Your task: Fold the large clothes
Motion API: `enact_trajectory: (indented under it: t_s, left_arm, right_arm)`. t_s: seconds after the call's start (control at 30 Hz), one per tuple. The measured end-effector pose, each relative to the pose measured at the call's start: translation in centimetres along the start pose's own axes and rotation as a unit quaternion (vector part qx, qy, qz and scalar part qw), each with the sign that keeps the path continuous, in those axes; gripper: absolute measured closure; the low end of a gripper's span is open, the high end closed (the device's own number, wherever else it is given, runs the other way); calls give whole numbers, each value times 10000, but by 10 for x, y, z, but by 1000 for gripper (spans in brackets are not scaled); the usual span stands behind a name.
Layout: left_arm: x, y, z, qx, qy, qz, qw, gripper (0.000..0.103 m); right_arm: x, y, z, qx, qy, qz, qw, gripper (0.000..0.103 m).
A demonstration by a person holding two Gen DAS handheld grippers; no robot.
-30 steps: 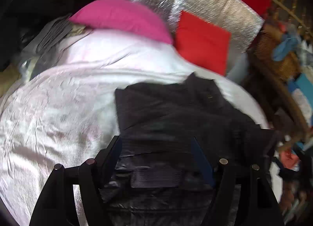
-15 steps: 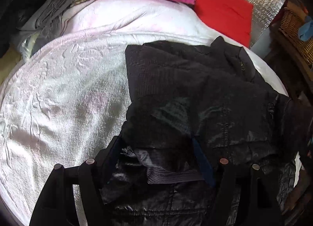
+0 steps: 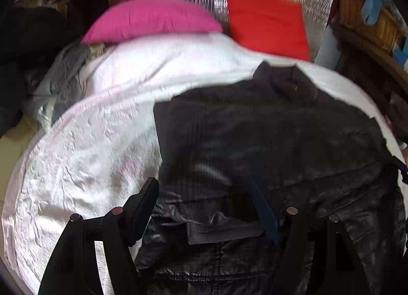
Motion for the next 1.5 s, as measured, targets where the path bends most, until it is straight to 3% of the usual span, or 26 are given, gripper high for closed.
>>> enact_trajectory:
  t_s: [0.1,0.13,0.17,0.2,0.27,0.4,0.53,0.6,0.67,0.73,0.83,0.9,1.0,1.1,1.13,1.37,1.5]
  left_arm:
    - [13,-5,5,175,168,-26,9997,28]
    - [12,-5,6,254,261,27,9993,28]
    - [9,-4,9,376,381,142,9985,28]
    - [5,-2,10,448,446,219,9978,28]
    - [0,-1,17,633,600,391,9954,28]
    - [-1,7,24,829,769,605,9917,28]
    - [-10,5,31,1051,789,754,9885,28]
    - [-13,4,34,1147,828,815,9866,28]
    - [-12,4,34,1163,818,813,9865,28]
    - [-13,3,35,1170,827,824,9862,28]
    - [-12,2,36,1205,848,835,9855,28]
    - [-13,2,36,1212,847,836,9855,28]
    - [-14,2,36,1222,862,852,9851,28]
    - [-13,2,37,1215,857,846,9853,28]
    - [-13,2,37,1210,853,842,9854,28]
    - [-13,1,37,1222,834,846,9854,28]
    - [-13,1,37,1224,826,843,9854,28]
  right_arm:
    - [20,-1,14,-233,-408,-248,9986,29]
    - [24,-1,15,-321,-509,-299,9977,38]
    - [29,0,15,-423,-589,-339,9968,59]
    - [30,1,15,-626,-807,-385,9940,70]
    - [26,7,11,-799,-883,-276,9925,78]
    - [13,21,4,-940,-728,-53,9929,79]
    - [21,19,15,-892,-960,-214,9911,78]
    - [29,14,19,-712,-933,-418,9922,70]
    - [31,13,13,-713,-719,-366,9942,29]
    - [27,15,4,-846,-625,-191,9943,22]
    - [37,8,0,-1100,-780,-386,9901,22]
    - [47,0,5,-1207,-974,-531,9865,23]
    - [52,-4,7,-1577,-1331,-564,9769,34]
    - [49,-2,8,-1676,-1438,-560,9737,61]
    - [49,-1,8,-1729,-1497,-550,9720,65]
    - [37,8,-1,-2016,-1760,-177,9634,80]
    - [34,10,1,-2049,-1902,-123,9600,81]
Point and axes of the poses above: each gripper's, at about its wrist camera, not at the fingertips, and x roughly the way its jaws point, z to its right, y to its top, the point moved 9 cm from there along x, roughly the way its jaws point, and after that the axes turned 11 degrees about y, right-handed, at the moved point
